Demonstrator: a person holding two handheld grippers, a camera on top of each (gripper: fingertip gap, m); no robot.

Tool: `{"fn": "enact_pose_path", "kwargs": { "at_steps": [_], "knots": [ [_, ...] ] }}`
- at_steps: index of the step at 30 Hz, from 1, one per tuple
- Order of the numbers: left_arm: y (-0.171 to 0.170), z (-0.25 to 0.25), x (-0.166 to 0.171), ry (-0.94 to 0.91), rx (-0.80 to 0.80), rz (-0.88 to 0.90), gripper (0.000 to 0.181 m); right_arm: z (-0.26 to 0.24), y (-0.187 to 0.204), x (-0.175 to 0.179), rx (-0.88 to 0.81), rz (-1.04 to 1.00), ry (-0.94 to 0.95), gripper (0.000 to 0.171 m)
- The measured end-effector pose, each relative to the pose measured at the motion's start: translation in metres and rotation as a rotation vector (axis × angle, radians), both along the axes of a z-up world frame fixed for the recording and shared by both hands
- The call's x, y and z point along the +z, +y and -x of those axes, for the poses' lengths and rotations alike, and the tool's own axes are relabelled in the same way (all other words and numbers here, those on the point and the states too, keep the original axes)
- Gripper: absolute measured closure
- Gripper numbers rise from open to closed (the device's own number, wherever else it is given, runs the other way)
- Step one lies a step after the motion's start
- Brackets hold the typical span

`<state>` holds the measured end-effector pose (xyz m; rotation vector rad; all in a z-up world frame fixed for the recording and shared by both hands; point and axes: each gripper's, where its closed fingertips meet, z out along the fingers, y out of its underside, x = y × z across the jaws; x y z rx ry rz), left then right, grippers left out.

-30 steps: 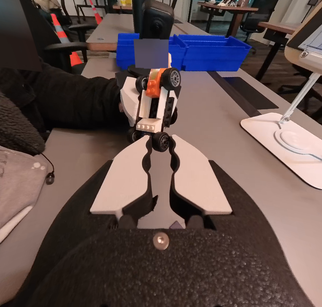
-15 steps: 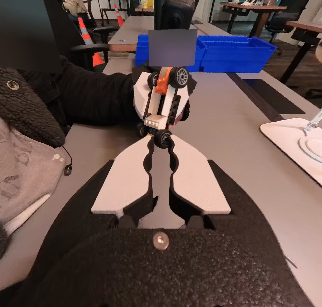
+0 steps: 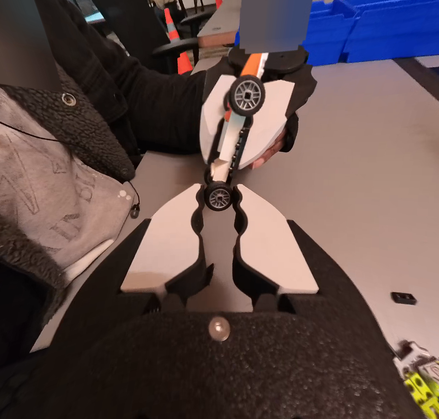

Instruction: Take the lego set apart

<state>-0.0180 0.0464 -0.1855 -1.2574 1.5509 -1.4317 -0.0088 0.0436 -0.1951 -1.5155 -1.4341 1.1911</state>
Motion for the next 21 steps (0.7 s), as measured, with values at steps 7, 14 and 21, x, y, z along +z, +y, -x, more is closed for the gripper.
{"fn": "enact_pose_path", "kwargs": {
  "at_steps": [7,14,21],
  "knots": [
    [0.012,-0.002,0.0,-0.005,0.066,-0.018,0.164,-0.005,0.01,0.006,-0.043,-0.013,0.044,0.149],
    [0.034,-0.001,0.001,-0.043,0.16,0.04,0.166,-0.005,0.034,0.011,-0.203,-0.113,0.054,0.149],
    [0.041,-0.003,-0.002,-0.08,0.173,0.1,0.166,-0.008,0.042,0.013,-0.252,-0.116,0.06,0.15]
  ]
}}
